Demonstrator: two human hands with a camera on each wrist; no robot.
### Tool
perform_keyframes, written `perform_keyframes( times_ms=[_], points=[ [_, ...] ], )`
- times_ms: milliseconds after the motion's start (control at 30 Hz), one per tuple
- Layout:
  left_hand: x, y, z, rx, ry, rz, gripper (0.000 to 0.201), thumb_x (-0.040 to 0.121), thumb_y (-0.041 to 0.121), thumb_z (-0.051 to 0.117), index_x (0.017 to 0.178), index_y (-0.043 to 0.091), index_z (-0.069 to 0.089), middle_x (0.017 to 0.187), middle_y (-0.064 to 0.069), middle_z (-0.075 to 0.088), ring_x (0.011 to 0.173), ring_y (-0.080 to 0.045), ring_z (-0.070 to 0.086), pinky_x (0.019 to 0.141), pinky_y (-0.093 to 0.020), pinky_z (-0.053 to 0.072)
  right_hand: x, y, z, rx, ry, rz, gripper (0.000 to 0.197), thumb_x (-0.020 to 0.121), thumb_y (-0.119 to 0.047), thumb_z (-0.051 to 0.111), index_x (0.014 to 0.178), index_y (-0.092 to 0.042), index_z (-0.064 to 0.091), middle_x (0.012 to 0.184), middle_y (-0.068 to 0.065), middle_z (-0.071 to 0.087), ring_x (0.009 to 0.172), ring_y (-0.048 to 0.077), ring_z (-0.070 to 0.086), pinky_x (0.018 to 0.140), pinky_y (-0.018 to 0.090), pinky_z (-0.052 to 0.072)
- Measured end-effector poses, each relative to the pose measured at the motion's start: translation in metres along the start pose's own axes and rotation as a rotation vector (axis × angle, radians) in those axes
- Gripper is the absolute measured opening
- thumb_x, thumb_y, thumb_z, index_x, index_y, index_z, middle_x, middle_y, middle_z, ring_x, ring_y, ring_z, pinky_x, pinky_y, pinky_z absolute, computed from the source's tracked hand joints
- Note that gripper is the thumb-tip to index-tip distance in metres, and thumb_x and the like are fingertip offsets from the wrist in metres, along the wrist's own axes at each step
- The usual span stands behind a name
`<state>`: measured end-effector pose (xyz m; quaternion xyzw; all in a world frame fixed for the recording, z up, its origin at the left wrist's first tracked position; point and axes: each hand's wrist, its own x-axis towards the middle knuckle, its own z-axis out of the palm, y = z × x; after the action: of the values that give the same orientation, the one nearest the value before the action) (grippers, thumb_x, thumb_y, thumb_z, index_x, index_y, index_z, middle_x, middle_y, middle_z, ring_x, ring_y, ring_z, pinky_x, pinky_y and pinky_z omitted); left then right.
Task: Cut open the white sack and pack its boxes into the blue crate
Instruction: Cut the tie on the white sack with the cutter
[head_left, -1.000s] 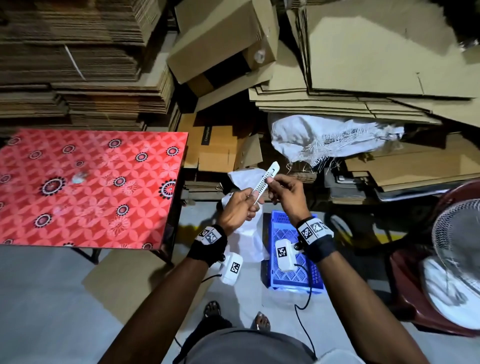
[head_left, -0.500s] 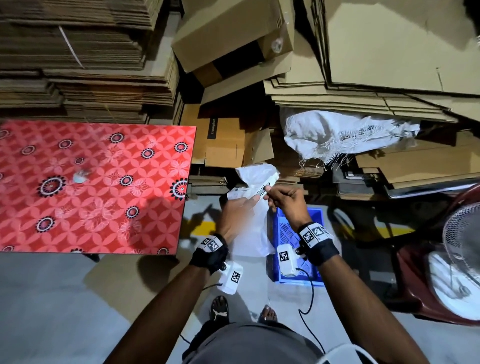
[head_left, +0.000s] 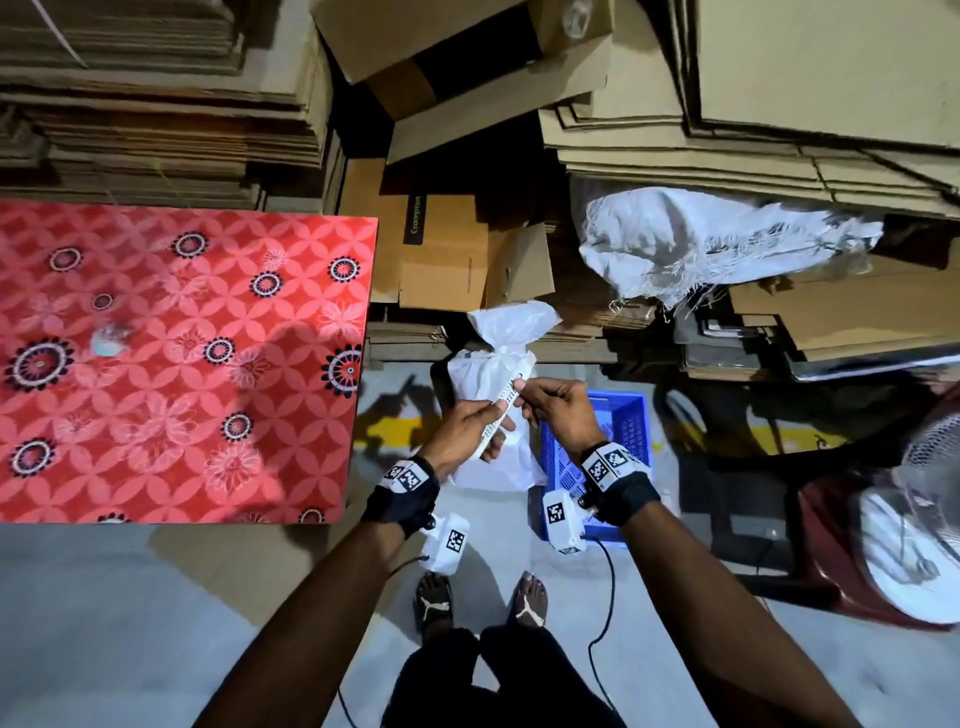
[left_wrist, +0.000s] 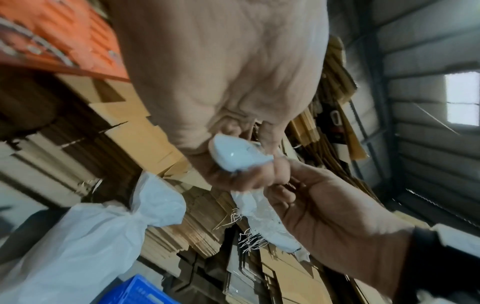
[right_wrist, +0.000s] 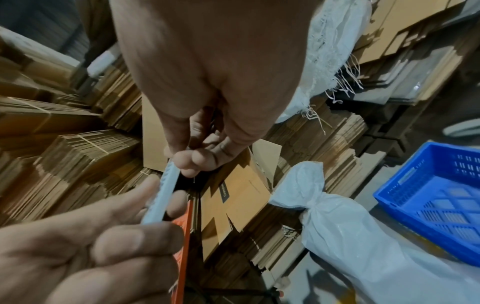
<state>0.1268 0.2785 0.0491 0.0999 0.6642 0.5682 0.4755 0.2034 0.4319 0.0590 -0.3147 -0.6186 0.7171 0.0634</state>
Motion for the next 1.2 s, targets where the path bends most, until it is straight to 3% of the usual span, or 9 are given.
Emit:
perform_keyframes(
  times_ms=[200,333,433,600,700,767,933,1033,1200],
  points=[
    [0.062,-0.042,0.013,-0.078,0.203,-0.042,0.040,0.099,0.048,0.060,0.072,0.019,0.061,0.056,0.004,0.037,0.047,-0.012,0.026,0.046,-0.021,0.020,0.064,0.050,-0.018,0.027,-0.042,0.025,0.023,0.094,-0.011,0.067,0.076,0.004,0.070,0.057,0.003,0.061,0.049,0.016,0.046,0.048,0.023,0.038],
    [0.104,-0.071,0.019,-0.219,0.260,-0.043,0.035,0.102,0.039,0.057,0.093,0.005,0.063,0.052,0.005,0.036,0.038,-0.007,0.025,0.039,-0.016,0.019,0.107,0.093,-0.032,0.051,-0.084,0.072,0.026,0.098,-0.012,0.059,0.087,0.009,0.070,0.070,0.012,0.067,0.052,0.020,0.051,0.049,0.026,0.041],
    [0.154,-0.107,0.011,-0.244,0.362,0.001,0.036,0.105,0.035,0.054,0.084,0.006,0.062,0.051,0.005,0.042,0.039,-0.007,0.032,0.038,-0.019,0.023,0.158,0.154,-0.051,-0.121,-0.016,0.131,0.026,0.097,-0.019,0.060,0.089,0.002,0.074,0.073,0.010,0.068,0.054,0.018,0.055,0.050,0.026,0.041],
    [0.253,-0.179,-0.013,-0.236,0.433,0.032,0.040,0.106,0.035,0.052,0.081,0.005,0.062,0.057,-0.002,0.040,0.042,-0.008,0.032,0.040,-0.018,0.026,0.254,0.276,-0.074,-0.441,0.068,0.126,0.012,0.075,-0.035,0.068,0.067,-0.028,0.073,0.073,-0.005,0.072,0.072,0.019,0.066,0.073,0.032,0.053],
    [0.309,-0.229,-0.025,-0.214,0.419,0.081,0.040,0.107,0.033,0.050,0.085,0.001,0.061,0.055,-0.001,0.039,0.042,-0.008,0.030,0.040,-0.016,0.025,0.301,0.322,-0.075,-0.550,0.114,0.075,0.011,0.087,-0.019,0.069,0.077,-0.022,0.072,0.079,-0.001,0.071,0.080,0.017,0.064,0.075,0.019,0.047],
    [0.342,-0.263,-0.033,-0.214,0.425,0.067,0.041,0.106,0.034,0.052,0.082,0.001,0.061,0.054,0.000,0.038,0.040,-0.007,0.030,0.040,-0.016,0.024,0.329,0.349,-0.076,-0.611,0.161,0.001,0.007,0.089,-0.013,0.067,0.089,-0.014,0.075,0.089,0.007,0.074,0.087,0.023,0.067,0.084,0.024,0.047],
    [0.395,-0.315,-0.044,-0.161,0.396,-0.001,0.042,0.102,0.034,0.055,0.069,0.008,0.057,0.049,0.000,0.039,0.034,-0.008,0.028,0.039,-0.017,0.020,0.400,0.387,-0.080,-0.670,0.284,-0.233,0.028,0.090,-0.015,0.058,0.112,0.000,0.068,0.112,0.021,0.069,0.108,0.038,0.064,0.097,0.038,0.046],
    [0.411,-0.332,-0.044,-0.123,0.393,0.004,0.042,0.099,0.032,0.055,0.065,0.007,0.056,0.054,-0.005,0.038,0.037,-0.013,0.028,0.041,-0.020,0.019,0.433,0.394,-0.080,-0.723,0.269,-0.177,0.039,0.092,-0.012,0.061,0.129,-0.002,0.054,0.128,0.020,0.062,0.119,0.037,0.058,0.100,0.037,0.042],
    [0.432,-0.347,-0.046,-0.089,0.427,0.106,0.042,0.099,0.033,0.058,0.073,0.000,0.062,0.057,-0.010,0.041,0.038,-0.015,0.031,0.038,-0.018,0.020,0.470,0.419,-0.082,-0.469,0.180,-0.122,0.063,0.076,-0.027,0.074,0.119,-0.014,0.030,0.113,0.010,0.058,0.105,0.032,0.062,0.102,0.049,0.046]
  ],
)
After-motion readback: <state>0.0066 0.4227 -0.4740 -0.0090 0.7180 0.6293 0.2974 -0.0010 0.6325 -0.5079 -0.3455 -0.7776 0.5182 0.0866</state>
